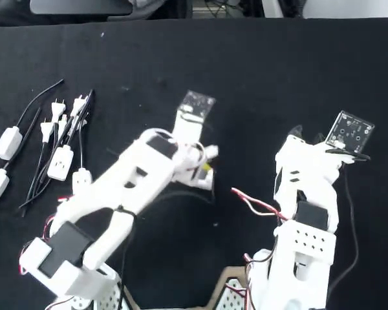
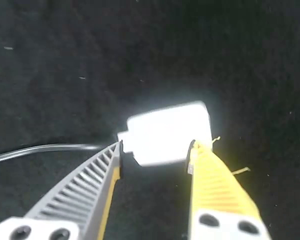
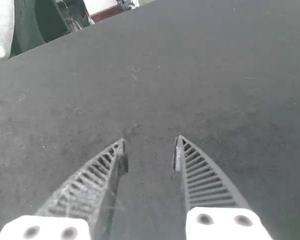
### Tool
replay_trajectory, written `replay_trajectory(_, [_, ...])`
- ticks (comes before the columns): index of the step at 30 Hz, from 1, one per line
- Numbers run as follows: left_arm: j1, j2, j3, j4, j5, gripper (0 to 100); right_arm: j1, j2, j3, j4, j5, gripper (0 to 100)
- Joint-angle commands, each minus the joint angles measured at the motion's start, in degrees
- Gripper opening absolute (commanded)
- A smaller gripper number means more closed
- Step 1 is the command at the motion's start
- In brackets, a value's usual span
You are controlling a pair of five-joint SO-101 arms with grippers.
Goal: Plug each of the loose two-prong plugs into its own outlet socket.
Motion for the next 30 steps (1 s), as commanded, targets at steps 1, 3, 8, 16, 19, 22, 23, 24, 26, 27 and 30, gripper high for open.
replay_trajectory(1, [-4.35,-0.62,-8.48,8.97,0.26,23,-0.53,-1.71,-3.47,-0.97,-0.62,14.5])
replay_trajectory(3, [-6.37,-1.41,-11.47,14.95,-1.49,23,-0.53,-1.71,-3.47,-0.97,-0.62,14.5])
replay_trajectory(8, [-18.51,-3.96,-20.18,28.57,-11.87,23,-0.53,-1.54,-3.38,-0.97,-0.62,14.5])
replay_trajectory(16, [-48.22,-1.67,-23.25,31.56,-32.79,22,-5.89,-1.71,-3.03,1.05,-0.18,14.5])
replay_trajectory(19, [-55.52,1.49,-23.78,31.38,-39.91,22,-8.7,-1.71,-3.12,2.37,-0.18,14.5])
replay_trajectory(22, [-60.88,5.01,-23.34,30.15,-46.51,22,-11.25,-1.71,-3.03,3.52,-0.18,14.5])
replay_trajectory(23, [-62.2,6.33,-23.34,29.63,-48.53,22,-12.13,-1.71,-3.03,3.6,-0.18,14.5])
replay_trajectory(24, [-63.25,7.47,-23.78,29.27,-50.11,22,-12.84,-1.71,-2.95,3.69,-0.18,14.5])
replay_trajectory(26, [-64.57,9.32,-24.92,29.36,-52.22,22,-13.71,-1.63,-2.95,4.13,-0.09,14.5])
replay_trajectory(27, [-64.66,10.29,-25.63,29.45,-52.57,22,-14.07,-1.63,-2.95,4.4,-0.09,14.5])
replay_trajectory(30, [-64.48,12.48,-27.47,29.45,-52.92,22,-14.42,-1.54,-2.95,4.57,-0.09,14.5])
